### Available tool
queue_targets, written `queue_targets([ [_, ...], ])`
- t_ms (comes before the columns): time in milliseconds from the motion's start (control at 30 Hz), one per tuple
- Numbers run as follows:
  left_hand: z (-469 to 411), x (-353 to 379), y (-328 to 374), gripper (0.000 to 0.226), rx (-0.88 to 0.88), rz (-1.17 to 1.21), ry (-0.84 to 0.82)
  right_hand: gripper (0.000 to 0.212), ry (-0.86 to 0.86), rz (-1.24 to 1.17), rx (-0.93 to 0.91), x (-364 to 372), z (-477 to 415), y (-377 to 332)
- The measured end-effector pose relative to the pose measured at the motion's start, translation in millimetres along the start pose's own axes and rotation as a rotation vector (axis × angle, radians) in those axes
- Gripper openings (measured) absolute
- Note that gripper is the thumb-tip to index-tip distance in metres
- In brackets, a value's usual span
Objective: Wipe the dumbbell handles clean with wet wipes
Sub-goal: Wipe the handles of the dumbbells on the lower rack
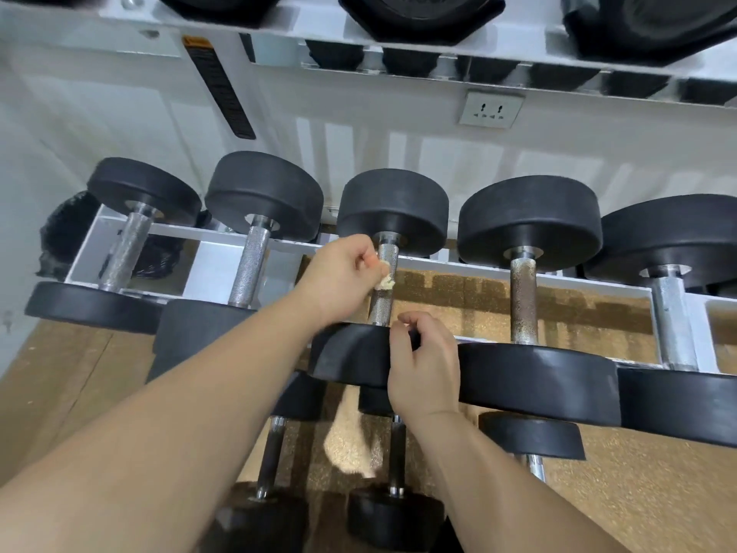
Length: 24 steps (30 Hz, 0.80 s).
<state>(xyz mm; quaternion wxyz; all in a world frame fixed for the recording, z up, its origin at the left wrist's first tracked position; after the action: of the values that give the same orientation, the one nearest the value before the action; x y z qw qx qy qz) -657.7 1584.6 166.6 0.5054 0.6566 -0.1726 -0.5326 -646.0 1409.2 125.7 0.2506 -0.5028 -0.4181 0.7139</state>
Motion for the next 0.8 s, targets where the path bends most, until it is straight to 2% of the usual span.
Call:
queue_targets([
  [100, 36, -12, 16, 0.022, -0.174, 0.264, 0.051, 0.044, -0.164, 0.221, 0.07, -1, 0, -9],
  [167, 57, -21, 32, 0.017, -0.258, 0.455, 0.045, 0.04, -0.197, 0.305, 0.096, -11, -4, -27],
  [200, 66, -25, 41, 0.015, -0.297, 0.546, 0.034, 0.036, -0.184, 0.263, 0.076, -19, -6, -46],
  [267, 81, -37, 60, 0.011, -0.359, 0.624, 0.012, 0.026, -0.196, -0.02, 0.054, -36, -6, -90],
  [333, 93, -52, 82, 0.007, -0.401, 0.653, 0.044, 0.019, -0.292, -0.32, 0.13, -50, 3, -128],
  [367, 99, -61, 92, 0.007, -0.424, 0.682, 0.09, 0.018, -0.322, -0.362, 0.117, -60, 8, -146],
  [500, 124, -91, 136, 0.008, -0.522, 0.85, 0.257, 0.022, -0.373, -0.231, -0.038, -90, 36, -207],
  [567, 134, -104, 145, 0.007, -0.559, 0.862, 0.312, 0.024, -0.356, -0.196, -0.069, -95, 46, -225],
  [667, 138, -119, 135, 0.009, -0.61, 0.829, 0.372, 0.018, -0.359, 0.031, -0.173, -77, 50, -242],
  [733, 136, -131, 114, 0.013, -0.627, 0.808, 0.378, 0.01, -0.37, 0.122, -0.216, -52, 48, -246],
  [800, 130, -138, 91, 0.02, -0.601, 0.829, 0.311, 0.01, -0.34, 0.15, -0.232, -25, 41, -243],
])
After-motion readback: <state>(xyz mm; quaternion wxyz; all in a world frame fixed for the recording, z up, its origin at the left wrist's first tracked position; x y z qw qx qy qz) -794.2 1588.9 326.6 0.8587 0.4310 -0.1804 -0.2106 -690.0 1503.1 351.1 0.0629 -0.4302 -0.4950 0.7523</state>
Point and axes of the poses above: each hand's wrist, its own z-axis away from the middle knuckle, its own x-axis out of the palm, y = z × x, the point moved 8 cm from there along -z, towards the middle knuckle, and after that the axes turned 5 degrees about x, right-handed, at the moved point
